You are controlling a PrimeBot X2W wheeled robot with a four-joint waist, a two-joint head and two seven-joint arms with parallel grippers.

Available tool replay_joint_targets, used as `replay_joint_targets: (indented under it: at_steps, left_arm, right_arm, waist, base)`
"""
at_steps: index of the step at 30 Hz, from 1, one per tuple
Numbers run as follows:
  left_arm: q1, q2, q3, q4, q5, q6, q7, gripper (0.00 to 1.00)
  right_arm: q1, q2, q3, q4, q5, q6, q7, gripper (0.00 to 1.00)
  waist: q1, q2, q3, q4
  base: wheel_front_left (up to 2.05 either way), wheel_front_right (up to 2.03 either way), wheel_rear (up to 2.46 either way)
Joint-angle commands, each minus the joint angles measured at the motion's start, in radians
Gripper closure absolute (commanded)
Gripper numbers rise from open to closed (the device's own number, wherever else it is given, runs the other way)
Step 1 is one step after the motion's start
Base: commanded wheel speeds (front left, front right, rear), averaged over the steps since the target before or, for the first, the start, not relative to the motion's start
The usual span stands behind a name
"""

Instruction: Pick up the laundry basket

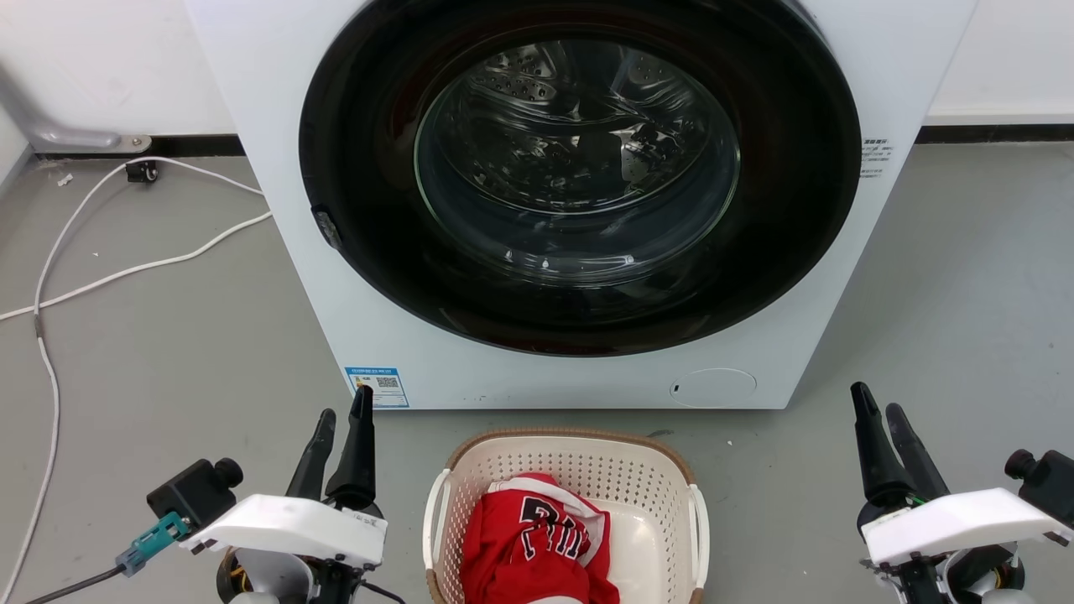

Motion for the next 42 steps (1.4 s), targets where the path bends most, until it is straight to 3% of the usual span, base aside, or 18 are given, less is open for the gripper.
replay_joint_targets:
  at_steps: [1, 19, 42]
  left_arm:
    - [-0.004, 0.010, -0.006, -0.016, 0.038, 0.005, -0.009, 0.00]
    - [0.005, 0.043, -0.064, -0.026, 0.305, 0.061, -0.063, 0.00]
    - [0.001, 0.075, -0.130, -0.014, 0.539, 0.107, -0.121, 0.00]
  right_arm:
    - [-0.004, -0.004, 0.002, -0.018, -0.039, 0.000, 0.001, 0.00]
    - [0.017, -0.001, 0.011, -0.051, -0.312, 0.000, 0.017, 0.00]
    - [0.038, 0.002, 0.019, -0.079, -0.578, 0.000, 0.006, 0.00]
  waist:
    - [0.0000, 0.0000, 0.000, 0.001]
    - [0.0000, 0.0000, -0.004, 0.003]
    - [0.0000, 0.0000, -0.005, 0.007]
  base:
    - [0.00, 0.00, 0.00]
    - [0.00, 0.00, 0.00]
    - [0.00, 0.00, 0.00]
